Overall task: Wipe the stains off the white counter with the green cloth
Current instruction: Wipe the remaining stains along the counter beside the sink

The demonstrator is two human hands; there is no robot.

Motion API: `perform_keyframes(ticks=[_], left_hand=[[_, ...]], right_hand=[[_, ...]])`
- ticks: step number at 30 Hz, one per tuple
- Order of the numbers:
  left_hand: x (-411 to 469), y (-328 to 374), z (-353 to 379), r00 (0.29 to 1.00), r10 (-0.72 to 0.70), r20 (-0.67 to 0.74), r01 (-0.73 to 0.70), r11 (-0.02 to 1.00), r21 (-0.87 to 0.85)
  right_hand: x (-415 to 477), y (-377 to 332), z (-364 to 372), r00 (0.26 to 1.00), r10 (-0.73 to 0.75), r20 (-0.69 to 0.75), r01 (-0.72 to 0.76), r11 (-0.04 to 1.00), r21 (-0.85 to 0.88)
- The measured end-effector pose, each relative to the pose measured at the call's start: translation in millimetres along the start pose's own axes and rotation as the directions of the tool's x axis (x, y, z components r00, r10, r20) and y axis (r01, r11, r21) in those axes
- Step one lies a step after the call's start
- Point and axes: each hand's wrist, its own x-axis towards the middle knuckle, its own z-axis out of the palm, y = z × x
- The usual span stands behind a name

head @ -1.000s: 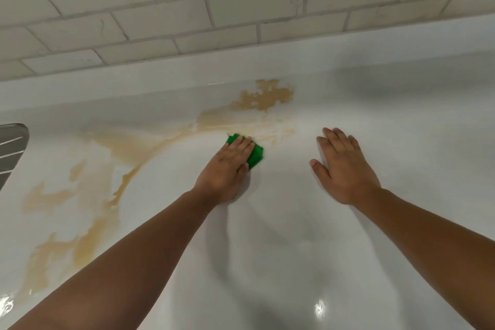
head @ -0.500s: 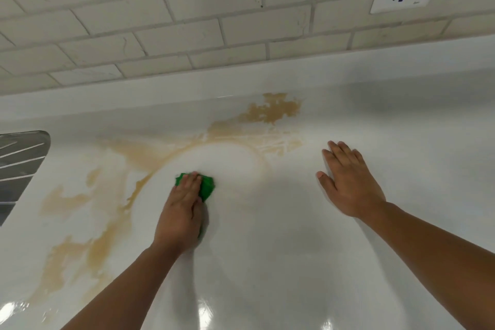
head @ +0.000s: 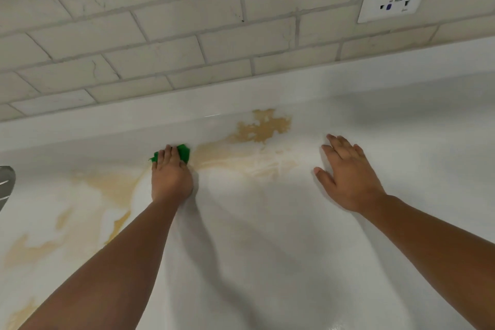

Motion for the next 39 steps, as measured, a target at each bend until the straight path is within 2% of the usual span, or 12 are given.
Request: perform_keyframes(ticks=[5,10,16,20,29,39], left_hand=[[27.5,28.6,2.2,0.983,0.178,0.044,-0.176,0.984,-0.030],[40.8,58.2,5.9,0.962,0.265,0.059,-0.261,0.962,-0.077],[32.2,93.8,16.0,0.888,0.456,0.065,-0.443,0.884,-0.153],[14.1,109.6,19.0,0.831,0.551,0.074,-0.529,0.825,-0.201],[-47.5,113.6,25.0,0.728,0.680,0.088,-0.619,0.707,-0.342],[-150.5,84.3,13.2,0.601,0.795,0.086,-0.746,0.596,-0.296]], right_hand=[[-3.3,1.8,9.3,0.999,0.021,0.043,-0.020,0.999,-0.033],[-2.1,0.3,7.8,0.998,0.023,0.059,-0.022,0.999,-0.028],[-1.2,0.6,6.9,0.998,0.027,0.062,-0.026,0.999,-0.021],[-1.1,0.3,5.9,0.997,0.026,0.066,-0.025,0.999,-0.025],[-1.4,-0.7,3.6,0.997,0.024,0.074,-0.022,0.999,-0.028],[-3.9,0.3,1.5,0.995,0.018,0.096,-0.015,0.999,-0.033]])
